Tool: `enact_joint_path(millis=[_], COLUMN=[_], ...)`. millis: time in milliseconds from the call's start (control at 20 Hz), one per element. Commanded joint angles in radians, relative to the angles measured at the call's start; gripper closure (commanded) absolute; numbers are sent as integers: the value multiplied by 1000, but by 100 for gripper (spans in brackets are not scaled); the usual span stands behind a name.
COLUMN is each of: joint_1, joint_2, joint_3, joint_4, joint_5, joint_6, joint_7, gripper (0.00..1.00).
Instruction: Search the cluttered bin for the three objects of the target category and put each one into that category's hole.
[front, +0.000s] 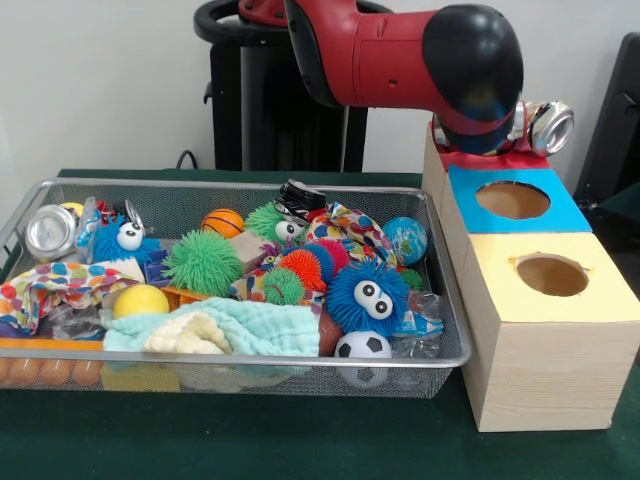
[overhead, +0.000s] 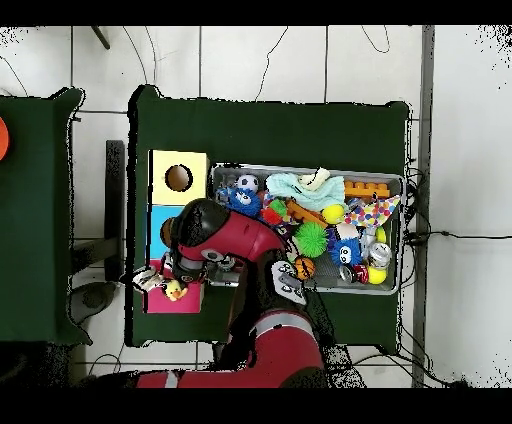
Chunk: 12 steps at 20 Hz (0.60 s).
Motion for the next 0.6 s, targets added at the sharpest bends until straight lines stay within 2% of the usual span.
enact_joint_path(millis=[50, 400, 600], joint_1=[-57, -57, -46], joint_2=[-51, -67, -79], joint_3=[-91, -96, -106], joint_4=[-9, -1, 11], joint_5=[-113, -123, -131], joint_6=[-43, -27, -94], joint_7=[137, 153, 156], gripper=[0, 0, 0])
